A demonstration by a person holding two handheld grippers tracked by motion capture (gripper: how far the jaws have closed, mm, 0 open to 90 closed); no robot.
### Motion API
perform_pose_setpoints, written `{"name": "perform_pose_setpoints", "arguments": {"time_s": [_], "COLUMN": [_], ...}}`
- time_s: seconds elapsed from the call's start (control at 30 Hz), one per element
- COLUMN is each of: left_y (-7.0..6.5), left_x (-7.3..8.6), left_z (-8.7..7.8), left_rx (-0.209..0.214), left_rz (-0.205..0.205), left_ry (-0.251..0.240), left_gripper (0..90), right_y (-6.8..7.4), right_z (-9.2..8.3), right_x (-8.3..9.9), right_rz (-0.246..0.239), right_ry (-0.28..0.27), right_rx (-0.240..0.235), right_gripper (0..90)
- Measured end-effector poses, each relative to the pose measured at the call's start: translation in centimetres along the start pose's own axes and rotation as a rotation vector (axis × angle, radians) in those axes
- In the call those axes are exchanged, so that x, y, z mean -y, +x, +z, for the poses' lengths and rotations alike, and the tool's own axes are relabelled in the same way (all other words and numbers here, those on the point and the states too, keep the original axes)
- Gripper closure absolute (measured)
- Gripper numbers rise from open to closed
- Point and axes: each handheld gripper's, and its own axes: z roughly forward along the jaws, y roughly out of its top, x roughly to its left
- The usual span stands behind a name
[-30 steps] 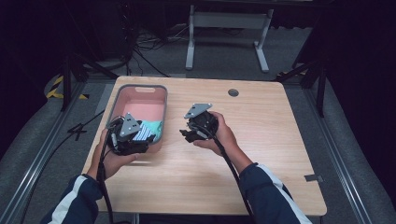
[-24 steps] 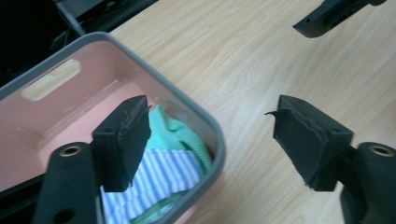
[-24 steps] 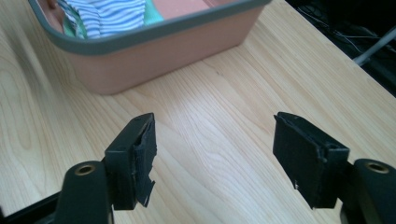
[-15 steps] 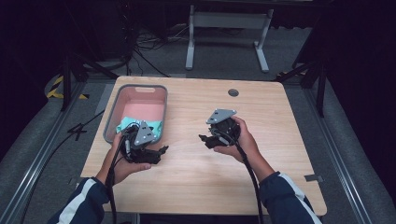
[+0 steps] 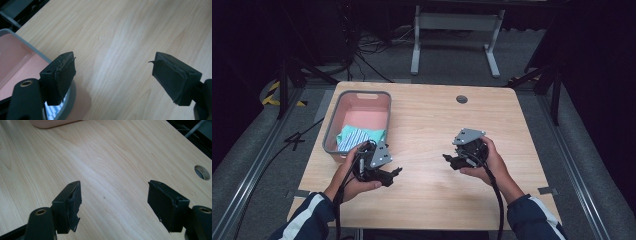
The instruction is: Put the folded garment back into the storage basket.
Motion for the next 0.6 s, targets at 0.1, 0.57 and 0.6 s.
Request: {"name": "perform_pose_setpoints", "arguments": {"time_s": [0.1, 0.57, 0.6], "left_y": [-0.7, -2.6, -2.6], "left_x": [0.2, 1.9, 2.1], "left_z": [0.7, 3.6, 3.6], "left_rx": [0.018, 0.085, 0.092], "left_rz": [0.017, 0.062, 0.062], "left_ry": [0.018, 0.063, 0.066], "left_gripper": [19.0, 18.6, 18.6], "right_y": [0.0, 0.1, 0.1], "right_z": [-0.5, -2.1, -2.3], "right_x": [0.9, 5.7, 6.2], "right_rz": [0.004, 0.033, 0.035], "right_ry": [-0.003, -0.013, -0.012], "right_rx": [0.001, 0.028, 0.03], "right_gripper": [27.9, 27.9, 27.9]}}
